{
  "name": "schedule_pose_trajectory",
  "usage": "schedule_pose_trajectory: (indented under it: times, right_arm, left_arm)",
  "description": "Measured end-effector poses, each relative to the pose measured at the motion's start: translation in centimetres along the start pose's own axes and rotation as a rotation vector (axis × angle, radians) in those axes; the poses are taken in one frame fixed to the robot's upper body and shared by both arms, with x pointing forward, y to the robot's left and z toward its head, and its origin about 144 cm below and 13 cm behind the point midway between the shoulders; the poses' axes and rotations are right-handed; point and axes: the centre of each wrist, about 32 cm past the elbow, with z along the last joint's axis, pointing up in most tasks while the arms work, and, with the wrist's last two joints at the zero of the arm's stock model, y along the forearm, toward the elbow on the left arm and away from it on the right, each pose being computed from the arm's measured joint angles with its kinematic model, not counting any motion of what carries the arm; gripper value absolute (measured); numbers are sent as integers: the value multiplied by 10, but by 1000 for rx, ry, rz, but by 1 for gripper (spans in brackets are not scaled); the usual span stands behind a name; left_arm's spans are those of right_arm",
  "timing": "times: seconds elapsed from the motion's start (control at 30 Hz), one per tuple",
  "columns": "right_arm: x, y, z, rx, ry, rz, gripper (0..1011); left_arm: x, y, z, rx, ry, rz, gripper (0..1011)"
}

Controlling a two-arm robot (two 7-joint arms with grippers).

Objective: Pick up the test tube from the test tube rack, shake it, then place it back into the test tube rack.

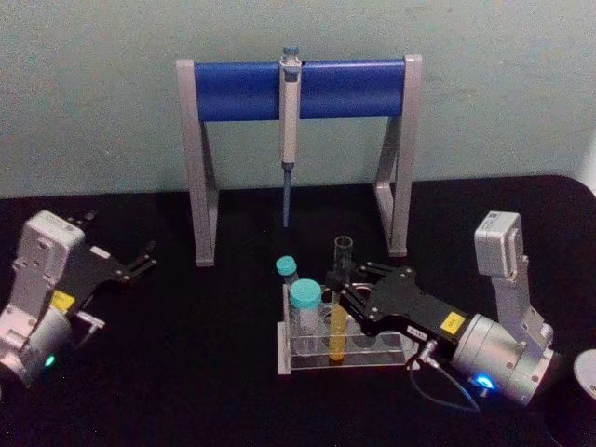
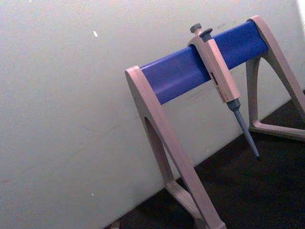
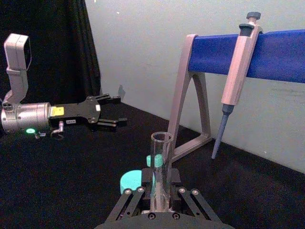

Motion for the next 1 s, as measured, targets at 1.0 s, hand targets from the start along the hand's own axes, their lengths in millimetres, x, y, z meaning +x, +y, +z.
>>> schedule_pose_trajectory:
  times: [1.0]
  right_arm:
    - [0, 0, 0, -7, -4, -3, 622]
  left_arm:
    - [0, 0, 0, 0, 0, 0, 1001]
